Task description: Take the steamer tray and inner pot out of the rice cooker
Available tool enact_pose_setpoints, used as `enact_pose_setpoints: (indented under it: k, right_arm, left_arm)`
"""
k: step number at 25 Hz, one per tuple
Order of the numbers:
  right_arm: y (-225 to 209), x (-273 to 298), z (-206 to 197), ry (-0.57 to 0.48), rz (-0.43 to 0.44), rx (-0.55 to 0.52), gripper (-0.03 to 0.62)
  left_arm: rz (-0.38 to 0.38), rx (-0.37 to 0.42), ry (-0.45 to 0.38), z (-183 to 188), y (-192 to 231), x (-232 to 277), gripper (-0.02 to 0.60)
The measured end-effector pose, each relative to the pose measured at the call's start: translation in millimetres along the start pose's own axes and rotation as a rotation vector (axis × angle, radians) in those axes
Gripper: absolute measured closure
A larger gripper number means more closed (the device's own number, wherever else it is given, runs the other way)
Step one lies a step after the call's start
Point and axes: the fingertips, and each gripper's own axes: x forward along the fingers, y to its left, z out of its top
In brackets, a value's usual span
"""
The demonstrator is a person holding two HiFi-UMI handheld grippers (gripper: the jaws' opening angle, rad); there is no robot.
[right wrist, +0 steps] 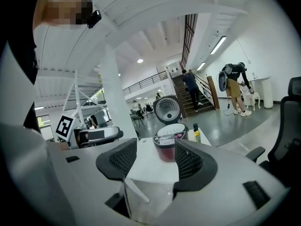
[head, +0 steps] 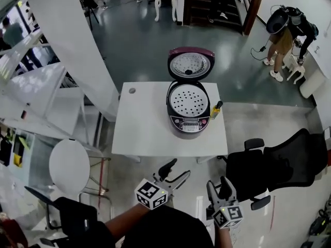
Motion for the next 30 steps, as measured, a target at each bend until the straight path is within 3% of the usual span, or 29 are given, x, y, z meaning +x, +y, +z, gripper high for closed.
enact_pose_setpoints:
  k: [7, 15, 22, 30]
  right_arm:
    - [-10.3, 103.2, 35.2, 0.022, 0.021, -0.036, 0.37]
    - [-23.9, 188.5, 36.5, 0.113, 0.002, -0.078, 0.37]
    - [-14.7, 229.0, 43.6, 0.124, 0.022, -0.088, 0.37]
    - [-47.4, 274.1, 66.0, 0.104, 0.033, -0.128, 0.372]
  left_arm:
    - [0.018, -0.017, -0.016, 44.5, 75.5, 37.6, 0.314]
    - [0.056, -0.049, -0.075, 78.2, 142.6, 38.2, 0.314]
    - [0.123, -0.09, -0.097, 87.7, 181.2, 33.5, 0.315]
    - [0.21, -0.107, -0.111, 93.4, 213.7, 67.6, 0.316]
